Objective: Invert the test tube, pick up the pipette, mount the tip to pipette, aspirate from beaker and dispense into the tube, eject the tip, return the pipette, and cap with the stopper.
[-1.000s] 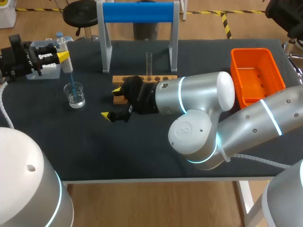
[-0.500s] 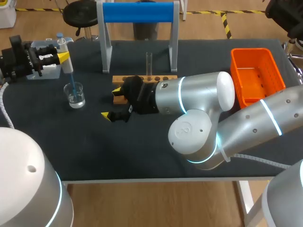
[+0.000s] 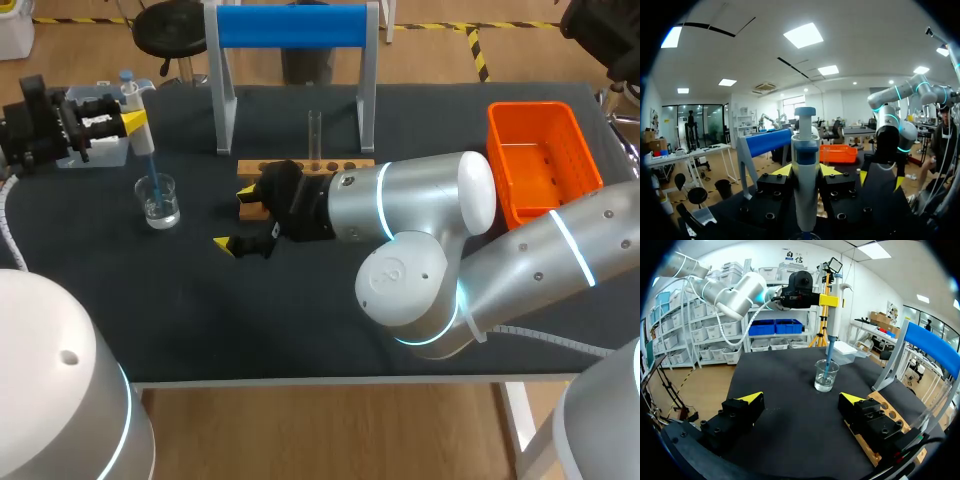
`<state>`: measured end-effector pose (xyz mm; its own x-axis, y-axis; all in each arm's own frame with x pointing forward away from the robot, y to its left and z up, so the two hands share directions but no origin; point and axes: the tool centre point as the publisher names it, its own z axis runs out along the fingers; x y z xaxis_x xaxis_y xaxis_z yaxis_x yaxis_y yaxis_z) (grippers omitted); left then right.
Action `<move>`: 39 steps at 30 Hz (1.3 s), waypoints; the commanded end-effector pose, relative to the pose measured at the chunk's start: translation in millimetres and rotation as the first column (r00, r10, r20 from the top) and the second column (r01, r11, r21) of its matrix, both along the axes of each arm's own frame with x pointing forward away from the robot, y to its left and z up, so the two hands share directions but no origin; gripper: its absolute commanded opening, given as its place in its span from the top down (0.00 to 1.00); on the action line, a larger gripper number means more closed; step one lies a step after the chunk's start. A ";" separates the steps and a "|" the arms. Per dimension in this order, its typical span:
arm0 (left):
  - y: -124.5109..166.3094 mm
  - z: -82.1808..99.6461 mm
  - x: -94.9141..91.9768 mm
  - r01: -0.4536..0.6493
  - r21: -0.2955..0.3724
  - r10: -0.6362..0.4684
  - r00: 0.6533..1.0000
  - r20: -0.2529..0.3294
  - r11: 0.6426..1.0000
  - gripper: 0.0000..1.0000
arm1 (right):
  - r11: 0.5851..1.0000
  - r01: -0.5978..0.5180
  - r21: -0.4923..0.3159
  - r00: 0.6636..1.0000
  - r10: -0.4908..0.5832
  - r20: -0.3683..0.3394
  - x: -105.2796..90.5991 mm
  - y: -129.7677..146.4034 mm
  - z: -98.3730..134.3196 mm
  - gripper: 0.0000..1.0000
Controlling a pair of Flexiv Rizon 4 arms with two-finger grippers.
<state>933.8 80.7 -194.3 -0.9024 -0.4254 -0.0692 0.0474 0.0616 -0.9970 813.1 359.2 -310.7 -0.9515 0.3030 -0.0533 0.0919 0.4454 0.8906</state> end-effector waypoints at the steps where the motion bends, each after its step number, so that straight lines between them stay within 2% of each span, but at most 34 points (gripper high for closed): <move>1: 1.5 1.1 -1.7 -0.003 -0.003 0.003 1.000 0.003 1.000 1.00 | 1.000 0.002 -0.001 1.000 -0.002 0.000 -0.5 0.4 -0.2 0.00; 9: 1.5 1.1 -1.7 -0.003 -0.003 0.003 1.000 0.003 1.000 1.00 | 1.000 0.002 -0.001 1.000 -0.002 0.000 -0.5 0.4 -0.2 0.00; 15: 1.5 1.1 -1.7 -0.003 -0.003 0.003 1.000 0.003 1.000 1.00 | 0.999 -0.038 0.002 0.999 0.038 0.023 1.9 -4.9 13.1 0.00; 20: 1.5 1.1 -1.7 -0.003 -0.003 0.003 1.000 0.003 1.000 1.00 | 0.993 -0.112 0.037 0.993 0.110 0.053 3.6 -8.7 33.2 0.00; 26: 1.5 1.1 -1.7 -0.003 -0.003 0.003 1.000 0.003 1.000 1.00 | 0.976 -0.209 0.070 0.977 0.205 0.054 4.8 -10.5 64.9 0.00; 35: 1.5 1.1 -1.7 -0.003 -0.003 0.003 1.000 0.003 1.000 1.00 | 0.923 -0.373 0.094 0.928 0.369 0.054 5.0 0.7 110.7 0.00; 39: 1.5 1.1 -1.7 -0.003 -0.003 0.003 1.000 0.003 1.000 1.00 | 0.900 -0.408 0.157 0.912 0.408 0.028 10.7 8.3 130.1 0.00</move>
<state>932.9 81.6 -193.3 -0.9010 -0.4283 -0.0690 0.0479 0.0599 -0.9971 819.0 375.7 -193.2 -0.9889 0.1012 -0.1084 -0.0727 0.3061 0.9492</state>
